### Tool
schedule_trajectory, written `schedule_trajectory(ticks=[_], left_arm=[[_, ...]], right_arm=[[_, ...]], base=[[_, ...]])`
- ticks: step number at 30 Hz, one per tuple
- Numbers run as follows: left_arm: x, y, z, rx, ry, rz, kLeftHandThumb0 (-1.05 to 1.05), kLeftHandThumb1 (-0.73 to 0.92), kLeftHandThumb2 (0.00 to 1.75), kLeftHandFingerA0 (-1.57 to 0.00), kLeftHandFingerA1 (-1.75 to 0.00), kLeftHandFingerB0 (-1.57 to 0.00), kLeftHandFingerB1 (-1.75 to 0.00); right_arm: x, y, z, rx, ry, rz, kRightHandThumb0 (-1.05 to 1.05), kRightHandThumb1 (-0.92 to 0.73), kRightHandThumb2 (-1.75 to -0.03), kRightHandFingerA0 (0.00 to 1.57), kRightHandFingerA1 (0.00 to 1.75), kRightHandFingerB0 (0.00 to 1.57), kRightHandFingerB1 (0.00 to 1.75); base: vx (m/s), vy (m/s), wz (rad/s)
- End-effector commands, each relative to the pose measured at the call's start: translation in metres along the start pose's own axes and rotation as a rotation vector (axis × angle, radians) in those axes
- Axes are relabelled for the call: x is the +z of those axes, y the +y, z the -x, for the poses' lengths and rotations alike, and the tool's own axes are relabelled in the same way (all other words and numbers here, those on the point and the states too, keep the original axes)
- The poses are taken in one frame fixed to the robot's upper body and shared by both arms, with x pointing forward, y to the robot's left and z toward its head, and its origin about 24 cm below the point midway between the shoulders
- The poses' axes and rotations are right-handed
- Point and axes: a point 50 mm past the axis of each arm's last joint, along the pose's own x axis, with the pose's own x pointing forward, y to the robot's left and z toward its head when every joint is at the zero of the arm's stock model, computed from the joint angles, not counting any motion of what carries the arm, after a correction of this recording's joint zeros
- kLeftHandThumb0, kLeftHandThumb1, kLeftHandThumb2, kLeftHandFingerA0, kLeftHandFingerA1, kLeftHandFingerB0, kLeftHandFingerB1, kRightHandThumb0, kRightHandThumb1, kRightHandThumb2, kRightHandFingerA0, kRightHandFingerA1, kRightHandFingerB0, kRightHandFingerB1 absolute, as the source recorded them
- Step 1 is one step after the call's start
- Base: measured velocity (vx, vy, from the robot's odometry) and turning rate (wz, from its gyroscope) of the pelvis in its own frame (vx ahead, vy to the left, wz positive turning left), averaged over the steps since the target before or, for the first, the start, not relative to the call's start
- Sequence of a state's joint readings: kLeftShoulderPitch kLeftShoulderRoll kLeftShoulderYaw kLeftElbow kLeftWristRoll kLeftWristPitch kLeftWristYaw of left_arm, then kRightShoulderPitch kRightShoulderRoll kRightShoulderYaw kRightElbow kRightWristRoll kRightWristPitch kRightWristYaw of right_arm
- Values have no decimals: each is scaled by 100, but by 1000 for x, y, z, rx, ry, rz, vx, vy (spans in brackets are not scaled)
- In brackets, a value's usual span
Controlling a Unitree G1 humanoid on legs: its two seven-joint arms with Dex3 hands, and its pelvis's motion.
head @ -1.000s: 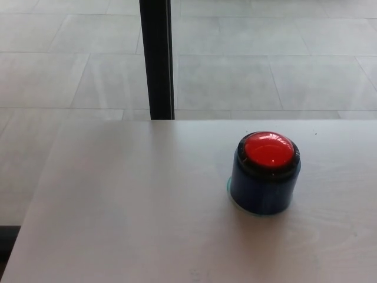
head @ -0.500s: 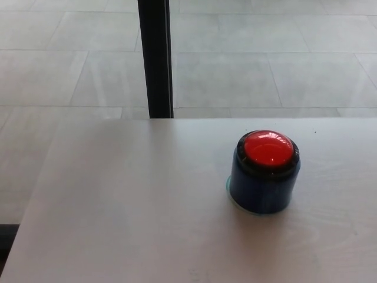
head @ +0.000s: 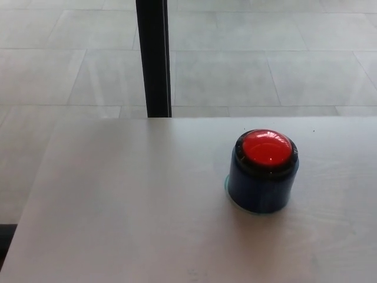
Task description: The robot uses its right hand to press the red button kept in the middle of the desk
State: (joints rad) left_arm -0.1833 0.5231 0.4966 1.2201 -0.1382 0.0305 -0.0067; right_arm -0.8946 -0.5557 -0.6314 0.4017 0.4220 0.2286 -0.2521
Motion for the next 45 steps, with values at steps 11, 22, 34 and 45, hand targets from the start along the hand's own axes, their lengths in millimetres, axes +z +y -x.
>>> schedule_trajectory(ticks=[11,22,34,45], left_arm=[[1,11,0,19,9,3,-75,92,119,-38,-117,-26,-91],[2,8,0,14,2,18,-71,92,129,-47,-92,-30,-77],[3,7,0,14,7,28,-72,92,129,-44,-91,-30,-77],[-1,6,0,20,22,57,-74,92,127,-45,-92,-30,-77]], right_arm=[[-76,148,64,605,246,55,-12,-45,-133,95,175,83,158],[-147,170,113,761,487,177,-16,-50,-122,91,175,80,158],[-192,148,147,762,613,242,-18,-49,-130,92,175,76,164],[-205,139,159,763,668,248,-20,-51,-126,91,175,75,164]], base=[[-11,-6,2],[0,0,0],[0,0,0],[0,0,0]])
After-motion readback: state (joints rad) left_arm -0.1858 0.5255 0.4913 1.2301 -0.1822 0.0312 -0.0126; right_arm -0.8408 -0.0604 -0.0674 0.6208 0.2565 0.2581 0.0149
